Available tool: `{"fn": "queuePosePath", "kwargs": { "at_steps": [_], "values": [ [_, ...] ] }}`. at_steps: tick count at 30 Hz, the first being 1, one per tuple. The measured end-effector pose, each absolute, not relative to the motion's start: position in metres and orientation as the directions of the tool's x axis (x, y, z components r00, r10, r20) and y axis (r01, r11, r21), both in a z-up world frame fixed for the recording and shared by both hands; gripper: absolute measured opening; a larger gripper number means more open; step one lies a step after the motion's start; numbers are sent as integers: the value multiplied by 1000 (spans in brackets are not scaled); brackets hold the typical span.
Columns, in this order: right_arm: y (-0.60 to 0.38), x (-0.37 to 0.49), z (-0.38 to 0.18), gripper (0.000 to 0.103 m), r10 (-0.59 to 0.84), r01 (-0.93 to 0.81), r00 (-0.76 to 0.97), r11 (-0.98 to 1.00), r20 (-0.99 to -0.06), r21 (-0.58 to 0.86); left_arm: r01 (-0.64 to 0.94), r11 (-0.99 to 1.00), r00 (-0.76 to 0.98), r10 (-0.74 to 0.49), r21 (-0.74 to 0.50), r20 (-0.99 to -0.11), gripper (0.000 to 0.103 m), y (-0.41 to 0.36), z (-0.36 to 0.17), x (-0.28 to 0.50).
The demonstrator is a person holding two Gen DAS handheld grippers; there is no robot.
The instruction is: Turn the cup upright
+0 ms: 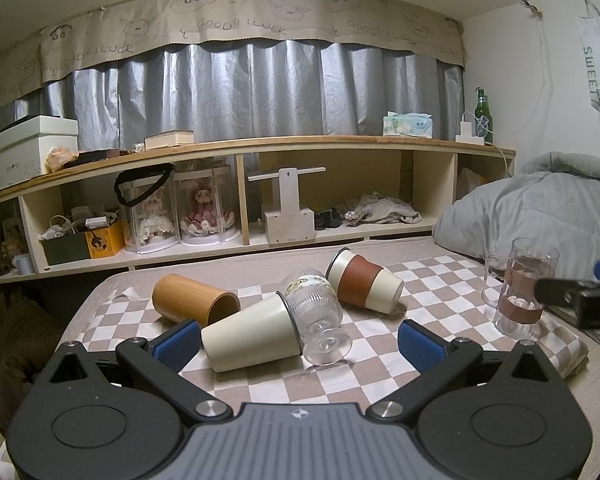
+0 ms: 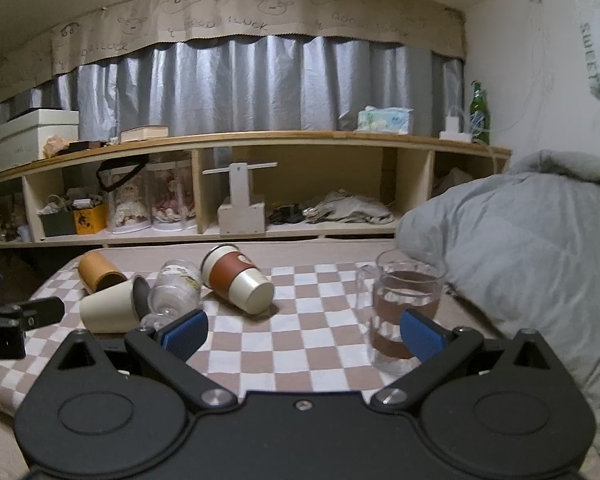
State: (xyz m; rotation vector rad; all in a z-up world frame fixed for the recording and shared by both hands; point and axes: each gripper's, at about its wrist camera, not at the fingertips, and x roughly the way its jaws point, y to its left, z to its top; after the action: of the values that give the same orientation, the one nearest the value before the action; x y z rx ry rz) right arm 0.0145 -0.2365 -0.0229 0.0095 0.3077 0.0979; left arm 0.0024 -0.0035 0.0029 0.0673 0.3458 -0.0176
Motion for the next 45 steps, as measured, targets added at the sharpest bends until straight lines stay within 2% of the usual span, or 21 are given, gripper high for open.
{"fn": "queuePosePath", "kwargs": {
  "at_steps": [11, 16, 22, 28, 34, 37, 39, 45],
  "values": [
    [-212, 88, -7, 103, 167, -192, 939, 980, -300, -56, 29, 997, 939, -2, 72, -345, 103, 0, -5, 7],
    [-192, 131, -11, 103, 191, -241, 937, 960, -294, -145, 34, 998, 933, -11, 56, -360, 103, 3, -9, 12],
    [-160, 197, -33, 103, 185, -330, 898, 883, -400, -334, 35, 999, 925, -17, 40, -379, 103, 9, -13, 18],
    [-139, 249, -58, 103, 190, -418, 850, 810, -491, -412, 33, 999, 918, -27, 9, -396, 103, 15, -18, 25],
    [-136, 282, -75, 85, 222, -507, 773, 779, -594, -369, 27, 999, 916, -35, -27, -400, 103, 22, -21, 29],
    [-136, 287, -83, 77, 217, -521, 757, 770, -617, -369, 26, 999, 916, -38, -36, -400, 103, 24, -21, 30],
    [-137, 287, -84, 64, 233, -539, 743, 765, -628, -353, 20, 999, 916, -32, -35, -400, 103, 24, -21, 30],
    [-133, 271, -81, 63, 190, -495, 752, 795, -632, -350, 7, 999, 919, -19, -33, -393, 103, 24, -19, 29]
  ]
}}
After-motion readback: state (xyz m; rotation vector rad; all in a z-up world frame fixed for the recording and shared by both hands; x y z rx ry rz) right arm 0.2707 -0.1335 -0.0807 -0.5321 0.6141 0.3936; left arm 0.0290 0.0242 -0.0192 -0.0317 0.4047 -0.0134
